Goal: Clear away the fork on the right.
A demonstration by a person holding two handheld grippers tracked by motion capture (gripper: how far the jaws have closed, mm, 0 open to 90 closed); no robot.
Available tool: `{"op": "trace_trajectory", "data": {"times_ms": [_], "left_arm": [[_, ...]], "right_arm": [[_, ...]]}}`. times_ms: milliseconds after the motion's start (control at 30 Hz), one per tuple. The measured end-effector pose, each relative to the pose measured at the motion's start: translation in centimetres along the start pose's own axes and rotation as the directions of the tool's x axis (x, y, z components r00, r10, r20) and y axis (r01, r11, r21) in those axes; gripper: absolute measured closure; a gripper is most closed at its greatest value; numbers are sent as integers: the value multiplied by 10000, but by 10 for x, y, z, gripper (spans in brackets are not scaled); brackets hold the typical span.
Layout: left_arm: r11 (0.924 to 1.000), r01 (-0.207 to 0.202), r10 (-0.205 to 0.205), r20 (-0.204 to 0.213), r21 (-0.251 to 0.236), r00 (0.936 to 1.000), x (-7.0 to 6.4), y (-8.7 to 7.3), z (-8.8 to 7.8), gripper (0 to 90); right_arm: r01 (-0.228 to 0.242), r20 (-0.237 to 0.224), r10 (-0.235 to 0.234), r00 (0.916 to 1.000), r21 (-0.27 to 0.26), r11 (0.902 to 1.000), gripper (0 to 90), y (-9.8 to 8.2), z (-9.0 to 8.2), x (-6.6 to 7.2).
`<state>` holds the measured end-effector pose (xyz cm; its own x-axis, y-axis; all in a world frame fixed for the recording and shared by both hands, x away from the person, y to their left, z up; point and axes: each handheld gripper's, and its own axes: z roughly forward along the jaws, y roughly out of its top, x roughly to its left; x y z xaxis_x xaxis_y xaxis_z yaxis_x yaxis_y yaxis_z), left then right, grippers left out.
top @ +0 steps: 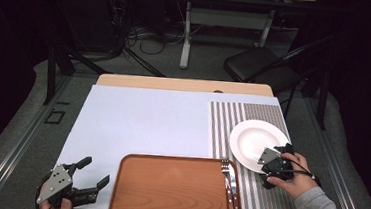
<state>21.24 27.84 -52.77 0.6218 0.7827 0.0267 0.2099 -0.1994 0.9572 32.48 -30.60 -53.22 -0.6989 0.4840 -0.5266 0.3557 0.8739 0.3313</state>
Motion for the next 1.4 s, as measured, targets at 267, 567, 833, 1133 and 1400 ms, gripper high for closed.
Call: {"op": "trace_trajectory", "data": {"times_ms": [267,567,833,1133,1400], "left_arm": [[10000,-2,2,5,4,10000,0,0,0,157],[10000,-20,20,-17,-18,10000,0,0,0,157],[10000,-38,38,25,33,10000,-1,0,0,157],[10000,-28,28,-3,32,10000,0,0,1,157],[10000,-15,15,13,44,10000,0,0,1,157]], "right_arm": [[521,-320,-516,9982,157,9985,0,-1,5,-5],[196,-345,-194,9992,50,9998,0,-2,7,-4],[326,-119,-327,9994,-10,9995,0,-2,5,0],[703,259,-701,9972,-102,9975,53,-2,5,1],[1189,654,-1184,9908,-34,9929,38,0,6,3]]}}
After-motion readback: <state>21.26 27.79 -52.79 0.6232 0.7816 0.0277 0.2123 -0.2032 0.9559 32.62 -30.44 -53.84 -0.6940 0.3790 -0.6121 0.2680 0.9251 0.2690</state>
